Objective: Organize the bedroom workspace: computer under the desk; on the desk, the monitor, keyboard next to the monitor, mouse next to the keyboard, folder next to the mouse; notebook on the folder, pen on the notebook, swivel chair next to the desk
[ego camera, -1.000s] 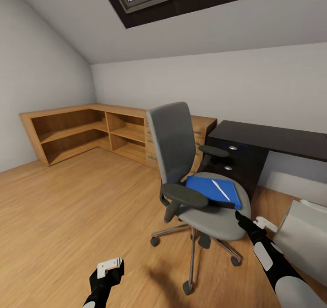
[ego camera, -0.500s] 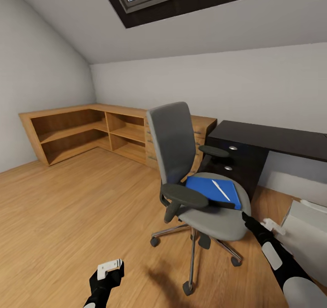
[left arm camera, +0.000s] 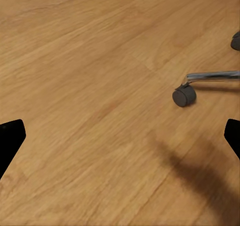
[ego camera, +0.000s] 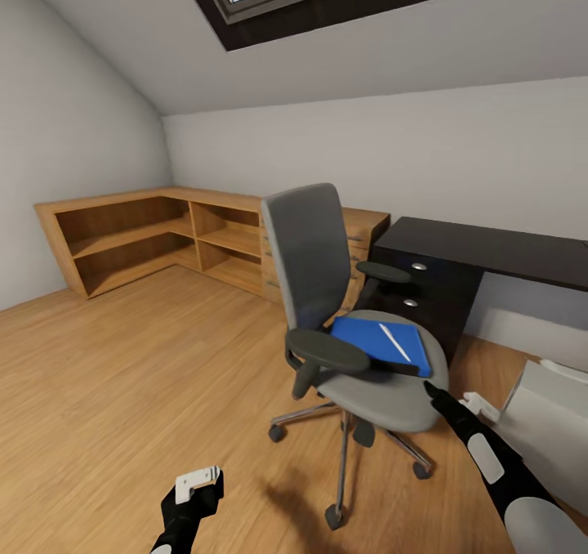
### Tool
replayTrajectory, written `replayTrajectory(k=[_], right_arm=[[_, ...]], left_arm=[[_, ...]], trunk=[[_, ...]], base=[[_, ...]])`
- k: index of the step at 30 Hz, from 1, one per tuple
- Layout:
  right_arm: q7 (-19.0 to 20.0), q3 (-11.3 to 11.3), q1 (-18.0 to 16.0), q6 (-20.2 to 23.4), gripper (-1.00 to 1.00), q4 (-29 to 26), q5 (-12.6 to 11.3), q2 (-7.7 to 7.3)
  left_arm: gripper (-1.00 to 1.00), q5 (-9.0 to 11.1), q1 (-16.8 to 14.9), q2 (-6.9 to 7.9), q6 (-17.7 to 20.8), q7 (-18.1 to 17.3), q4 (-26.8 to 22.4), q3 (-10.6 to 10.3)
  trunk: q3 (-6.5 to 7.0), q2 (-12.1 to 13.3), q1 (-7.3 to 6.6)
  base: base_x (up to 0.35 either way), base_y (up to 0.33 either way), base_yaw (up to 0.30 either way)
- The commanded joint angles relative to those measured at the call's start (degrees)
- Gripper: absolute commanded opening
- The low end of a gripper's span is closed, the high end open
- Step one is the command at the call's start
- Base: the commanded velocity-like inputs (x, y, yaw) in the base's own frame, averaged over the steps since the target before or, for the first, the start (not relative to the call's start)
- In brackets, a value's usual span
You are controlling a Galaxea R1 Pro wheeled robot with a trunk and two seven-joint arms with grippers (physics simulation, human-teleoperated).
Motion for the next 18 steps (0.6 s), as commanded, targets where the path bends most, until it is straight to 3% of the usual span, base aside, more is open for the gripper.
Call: replayTrajectory(k=[1, 18], right_arm=[[0.4, 0.0, 0.0, 0.4, 1.00, 0.9, -0.4, 0.14], [0.4, -0.1, 0.0, 0.4, 1.00, 1.1, -0.5, 0.40]], left_arm=[[1.00, 0.6, 0.0, -0.04, -0.2, 0.0, 0.0, 0.0], [1.00, 0.6, 0.0, -0.05, -0.2, 0.0, 0.0, 0.0]], trunk=[[-0.06, 0.0, -0.01], [-0.10, 0.0, -0.01]], base=[[0.000, 0.000, 0.000], [0.000, 0.000, 0.044]])
